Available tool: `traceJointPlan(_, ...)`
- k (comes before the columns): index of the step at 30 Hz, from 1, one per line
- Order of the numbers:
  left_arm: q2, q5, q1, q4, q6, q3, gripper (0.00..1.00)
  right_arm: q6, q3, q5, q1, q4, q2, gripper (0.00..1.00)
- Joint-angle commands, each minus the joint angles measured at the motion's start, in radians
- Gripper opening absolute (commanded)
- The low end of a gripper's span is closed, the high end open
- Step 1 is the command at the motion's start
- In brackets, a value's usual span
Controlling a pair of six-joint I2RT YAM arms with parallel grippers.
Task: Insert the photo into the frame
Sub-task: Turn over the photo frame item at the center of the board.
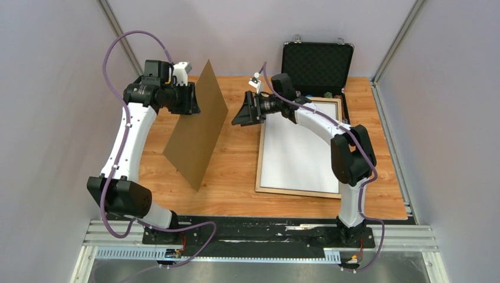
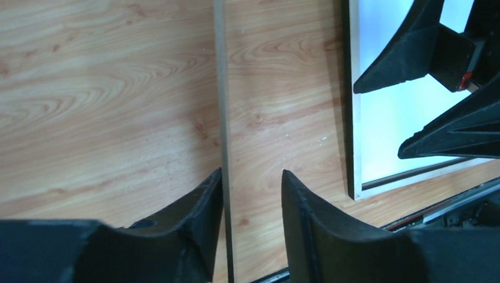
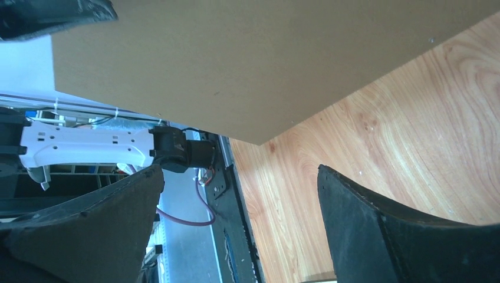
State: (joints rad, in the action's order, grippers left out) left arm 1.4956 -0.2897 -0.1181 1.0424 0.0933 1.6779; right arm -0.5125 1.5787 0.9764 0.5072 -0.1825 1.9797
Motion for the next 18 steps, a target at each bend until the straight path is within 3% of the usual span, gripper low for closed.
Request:
traceJointPlan(1, -0.036, -0.104, -0.003, -0.071, 0.038, -0.018, 0.52, -0.064, 0.096, 0.037, -0.004, 0.049, 0.019, 1.0)
traceJointPlan(4, -0.058, -0.154, -0.007, -0.091, 0.05, -0.045, 0.68, -0.098, 0.142, 0.048, -0.004, 0.052, 0.031, 1.0)
traceJointPlan(9, -0.103, -0.228, -0.015, -0.121, 0.066, -0.096, 0.82, -0.147, 0.202, 0.036, -0.001, 0.054, 0.031, 1.0)
traceJointPlan(18, -0.193, -0.366, -0.04, -0.161, 0.064, -0.17, 0.91, -0.182, 0.223, -0.024, 0.011, 0.034, 0.009, 1.0)
